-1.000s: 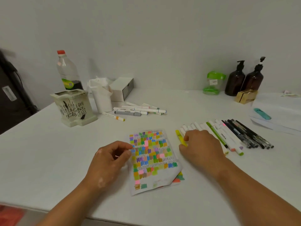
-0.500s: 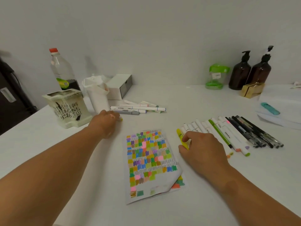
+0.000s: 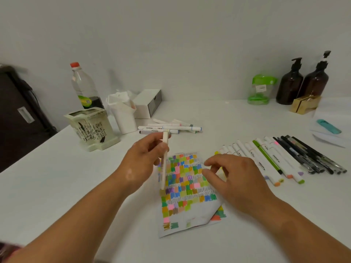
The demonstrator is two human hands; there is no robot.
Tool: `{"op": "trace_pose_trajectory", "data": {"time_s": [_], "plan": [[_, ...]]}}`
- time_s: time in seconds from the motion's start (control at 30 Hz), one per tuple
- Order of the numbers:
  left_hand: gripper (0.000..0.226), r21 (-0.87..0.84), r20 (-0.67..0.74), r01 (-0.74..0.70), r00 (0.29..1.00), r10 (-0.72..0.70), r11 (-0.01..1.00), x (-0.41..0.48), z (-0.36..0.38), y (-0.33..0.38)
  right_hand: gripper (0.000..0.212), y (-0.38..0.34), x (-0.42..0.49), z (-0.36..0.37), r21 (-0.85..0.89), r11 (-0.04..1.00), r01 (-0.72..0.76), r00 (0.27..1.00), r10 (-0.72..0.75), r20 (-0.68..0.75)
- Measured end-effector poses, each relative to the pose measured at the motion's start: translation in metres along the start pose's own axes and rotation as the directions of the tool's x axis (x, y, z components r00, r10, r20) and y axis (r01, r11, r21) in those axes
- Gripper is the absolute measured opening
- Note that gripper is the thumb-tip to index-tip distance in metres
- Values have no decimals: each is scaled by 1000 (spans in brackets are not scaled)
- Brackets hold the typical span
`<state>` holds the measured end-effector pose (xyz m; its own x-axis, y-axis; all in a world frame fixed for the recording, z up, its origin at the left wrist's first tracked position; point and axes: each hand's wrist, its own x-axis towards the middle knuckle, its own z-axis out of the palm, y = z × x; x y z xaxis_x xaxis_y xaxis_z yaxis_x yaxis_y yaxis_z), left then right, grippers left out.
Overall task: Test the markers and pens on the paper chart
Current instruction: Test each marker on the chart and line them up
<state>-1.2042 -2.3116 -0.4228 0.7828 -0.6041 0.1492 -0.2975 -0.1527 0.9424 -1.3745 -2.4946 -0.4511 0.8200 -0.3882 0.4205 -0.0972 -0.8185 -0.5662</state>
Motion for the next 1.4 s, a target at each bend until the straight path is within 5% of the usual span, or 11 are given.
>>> {"op": "trace_pose_trajectory", "data": {"time_s": [0.13, 0.3, 0.4, 0.47, 0.53, 0.6, 0.73, 1.03, 1.2, 1.3, 1.4], "plan": [[16, -432, 133, 117, 989, -65, 894, -34, 15, -1, 42, -17, -6, 3, 46, 994, 96, 980, -103, 170], [5, -546, 154, 156, 984, -84, 823, -49, 13, -9, 24, -23, -12, 9, 308, 951, 28, 945, -125, 301], [17, -373, 148, 92, 988, -39, 923, -52, 2, -13, 19, -18, -11, 7, 357, 934, -12, 968, -79, 239], [23, -9, 162, -84, 983, 84, 996, -56, -2, -15, 17, -14, -10, 7, 385, 922, -51, 974, -40, 225], [22, 389, 239, -326, 939, 247, 862, -59, -1, -18, 17, -11, -10, 8, 407, 909, -84, 973, -12, 229], [31, 532, 345, -457, 886, 310, 713, -60, 4, -16, 16, -9, -9, 9, 428, 899, -94, 974, -6, 227], [42, 542, 412, -429, 885, 216, 723, -63, 15, -11, 19, -11, -8, 6, 512, 853, -103, 974, -19, 227], [22, 447, 420, -456, 867, 270, 769, -63, 19, -15, 15, -23, -10, 9, 698, 678, -230, 937, -39, 347], [72, 666, 421, -381, 902, 99, 642, -66, 10, -35, 9, -16, -5, 8, 768, 560, -311, 948, 126, 292], [75, 702, 419, -406, 900, 123, 585, -64, 8, -40, 16, -15, -5, 7, 769, 505, -391, 919, 163, 360], [78, 719, 357, -355, 926, 120, 598, -65, 7, -45, 16, -18, -8, 12, 707, 567, -422, 896, 139, 423]]}}
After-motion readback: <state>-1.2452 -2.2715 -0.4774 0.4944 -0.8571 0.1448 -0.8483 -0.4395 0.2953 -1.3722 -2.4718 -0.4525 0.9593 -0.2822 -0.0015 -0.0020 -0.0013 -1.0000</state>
